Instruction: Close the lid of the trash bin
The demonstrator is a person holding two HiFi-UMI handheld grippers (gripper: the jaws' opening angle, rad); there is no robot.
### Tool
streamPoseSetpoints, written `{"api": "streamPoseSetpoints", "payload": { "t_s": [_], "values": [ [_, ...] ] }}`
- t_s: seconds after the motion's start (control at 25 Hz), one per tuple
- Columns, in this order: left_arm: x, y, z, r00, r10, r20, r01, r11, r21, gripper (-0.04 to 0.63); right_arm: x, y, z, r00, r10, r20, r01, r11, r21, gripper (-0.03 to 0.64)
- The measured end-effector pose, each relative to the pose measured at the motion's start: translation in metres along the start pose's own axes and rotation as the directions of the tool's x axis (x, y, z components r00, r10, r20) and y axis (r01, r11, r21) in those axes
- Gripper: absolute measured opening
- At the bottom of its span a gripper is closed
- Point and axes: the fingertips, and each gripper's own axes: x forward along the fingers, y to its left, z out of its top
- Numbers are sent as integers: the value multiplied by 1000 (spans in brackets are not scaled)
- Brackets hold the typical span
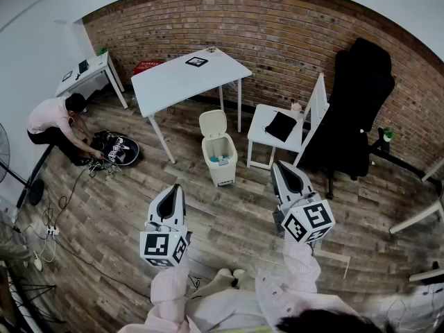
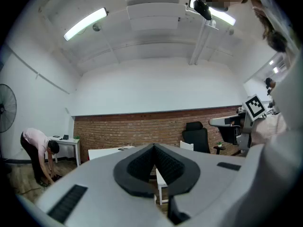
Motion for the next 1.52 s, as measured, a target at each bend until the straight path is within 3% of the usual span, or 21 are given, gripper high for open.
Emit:
{"api": "streamPoseSetpoints", "payload": {
  "t_s": [0.44, 0.72, 0.92, 1.52],
  "values": [
    [5, -6, -2, 1000, 4, -10, -4, 1000, -3, -8, 1, -14, -8, 1000, 7, -13, -6, 999, 48, 3],
    [7, -14, -7, 1000, 21, -14, -21, 1000, 0, -8, -2, -23, -12, 998, 52, 22, -54, 992, 113, 15],
    [5, -18, -11, 999, 33, -23, -33, 999, -9, -8, -5, -33, -19, 1000, 25, -1, -24, 993, 112, 88],
    [29, -19, -26, 999, 14, -47, -15, 1000, -23, -8, 11, -58, -39, 999, -36, -23, 39, 990, 133, 223]
  ]
}}
